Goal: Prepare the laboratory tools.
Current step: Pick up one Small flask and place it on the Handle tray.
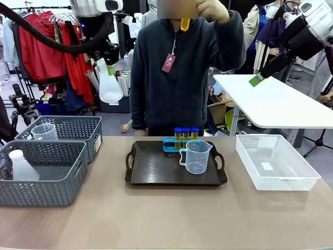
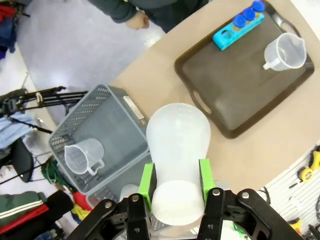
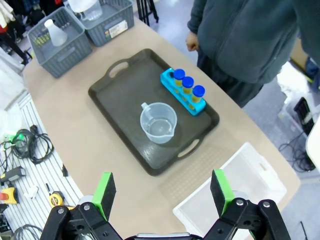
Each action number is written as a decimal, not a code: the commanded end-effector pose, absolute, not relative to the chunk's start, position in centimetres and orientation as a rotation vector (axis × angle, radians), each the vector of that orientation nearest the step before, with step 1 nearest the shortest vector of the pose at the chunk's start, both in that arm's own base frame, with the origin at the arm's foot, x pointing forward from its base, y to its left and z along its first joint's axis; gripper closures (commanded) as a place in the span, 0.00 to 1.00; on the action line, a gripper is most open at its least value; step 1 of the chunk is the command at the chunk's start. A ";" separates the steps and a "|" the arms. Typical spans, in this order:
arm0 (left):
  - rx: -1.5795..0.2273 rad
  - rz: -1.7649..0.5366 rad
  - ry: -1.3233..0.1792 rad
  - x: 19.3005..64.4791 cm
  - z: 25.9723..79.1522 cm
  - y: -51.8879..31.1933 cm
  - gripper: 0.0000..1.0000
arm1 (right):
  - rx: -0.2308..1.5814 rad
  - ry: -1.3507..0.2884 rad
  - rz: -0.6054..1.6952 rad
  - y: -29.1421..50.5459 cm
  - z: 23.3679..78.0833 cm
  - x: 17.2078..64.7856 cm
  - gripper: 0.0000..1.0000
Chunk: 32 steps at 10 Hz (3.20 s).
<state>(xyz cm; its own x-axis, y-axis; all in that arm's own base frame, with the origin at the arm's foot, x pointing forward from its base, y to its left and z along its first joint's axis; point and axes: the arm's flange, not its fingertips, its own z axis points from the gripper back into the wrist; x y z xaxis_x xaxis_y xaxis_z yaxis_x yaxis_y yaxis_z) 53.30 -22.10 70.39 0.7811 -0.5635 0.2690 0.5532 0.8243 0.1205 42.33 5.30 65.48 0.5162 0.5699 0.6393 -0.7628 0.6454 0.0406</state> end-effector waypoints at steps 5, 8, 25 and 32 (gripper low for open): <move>-0.026 -0.677 -0.264 55.1 69.4 -24.8 1.00 | 0.350 -0.642 0.829 5.2 65.6 42.4 0.00; 0.018 -0.656 -0.283 54.4 68.7 -24.5 1.00 | 0.350 -0.642 0.829 5.2 65.6 42.4 0.00; -0.125 -0.883 -0.053 58.7 55.3 -32.7 1.00 | 0.350 -0.642 0.829 5.2 65.6 42.4 0.00; -0.101 -0.864 -0.059 58.7 54.3 -32.7 1.00 | 0.350 -0.642 0.829 5.2 65.6 42.4 0.00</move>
<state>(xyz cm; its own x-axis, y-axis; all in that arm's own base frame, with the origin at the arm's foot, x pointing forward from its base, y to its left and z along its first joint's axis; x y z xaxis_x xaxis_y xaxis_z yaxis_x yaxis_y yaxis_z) 58.71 -32.71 54.12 0.6493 -0.7556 0.0868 0.7605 0.6459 -0.0664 42.32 5.31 65.48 0.5161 0.5702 0.6392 -0.7629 0.6452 0.0405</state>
